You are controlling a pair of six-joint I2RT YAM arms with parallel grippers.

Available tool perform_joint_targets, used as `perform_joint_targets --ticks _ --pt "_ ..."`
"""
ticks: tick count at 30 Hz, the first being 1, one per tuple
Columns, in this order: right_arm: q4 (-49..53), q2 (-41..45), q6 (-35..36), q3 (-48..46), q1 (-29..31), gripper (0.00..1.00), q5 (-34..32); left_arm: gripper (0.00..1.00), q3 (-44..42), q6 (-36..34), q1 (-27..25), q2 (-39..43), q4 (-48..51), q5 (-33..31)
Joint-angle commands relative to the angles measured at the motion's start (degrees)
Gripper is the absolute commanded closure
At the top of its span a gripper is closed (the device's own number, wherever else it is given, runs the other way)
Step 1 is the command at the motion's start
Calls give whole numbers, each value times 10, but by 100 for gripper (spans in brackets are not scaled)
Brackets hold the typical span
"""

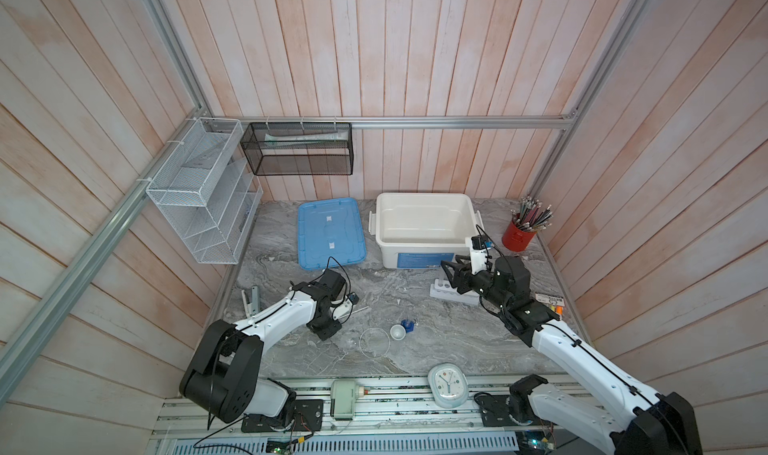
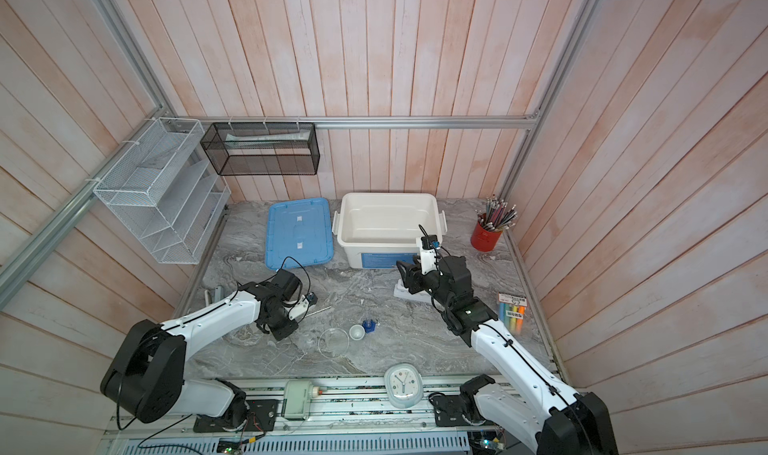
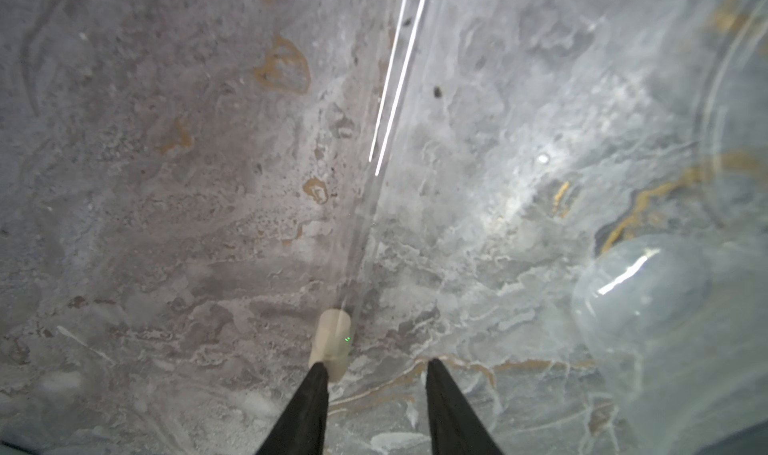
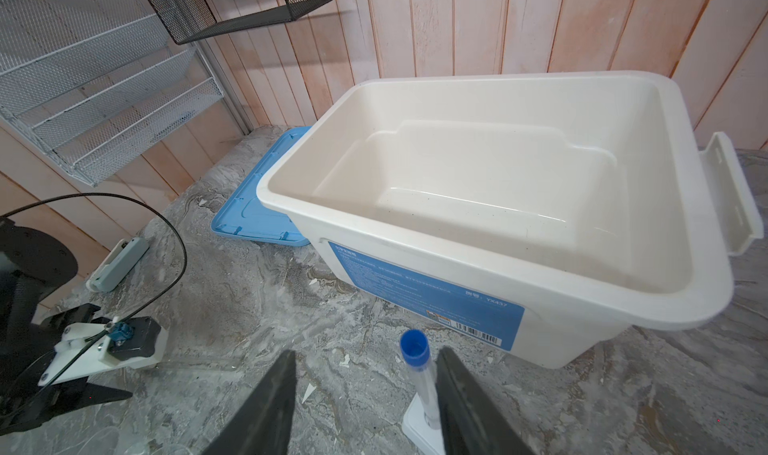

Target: Organize the chemistry lab equipment

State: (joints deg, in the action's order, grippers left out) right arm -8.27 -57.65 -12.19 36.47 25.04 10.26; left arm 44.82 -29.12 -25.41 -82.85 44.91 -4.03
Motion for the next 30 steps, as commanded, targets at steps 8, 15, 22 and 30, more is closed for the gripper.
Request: perform_joint_targets --ticks 8,15,22,30 --pt "-31 -13 -6 -7 -15 45 31 60 39 -11 -3 -27 -21 -26" --pt "-39 -21 -8 -11 -18 46 35 60 38 -20 -3 -38 -29 -33" --pt "-40 -19 -10 -15 -23 46 36 60 37 -23 -4 -44 -22 -30" --pt "-40 -18 -10 -18 -30 46 36 62 22 -37 -9 -58 -21 -51"
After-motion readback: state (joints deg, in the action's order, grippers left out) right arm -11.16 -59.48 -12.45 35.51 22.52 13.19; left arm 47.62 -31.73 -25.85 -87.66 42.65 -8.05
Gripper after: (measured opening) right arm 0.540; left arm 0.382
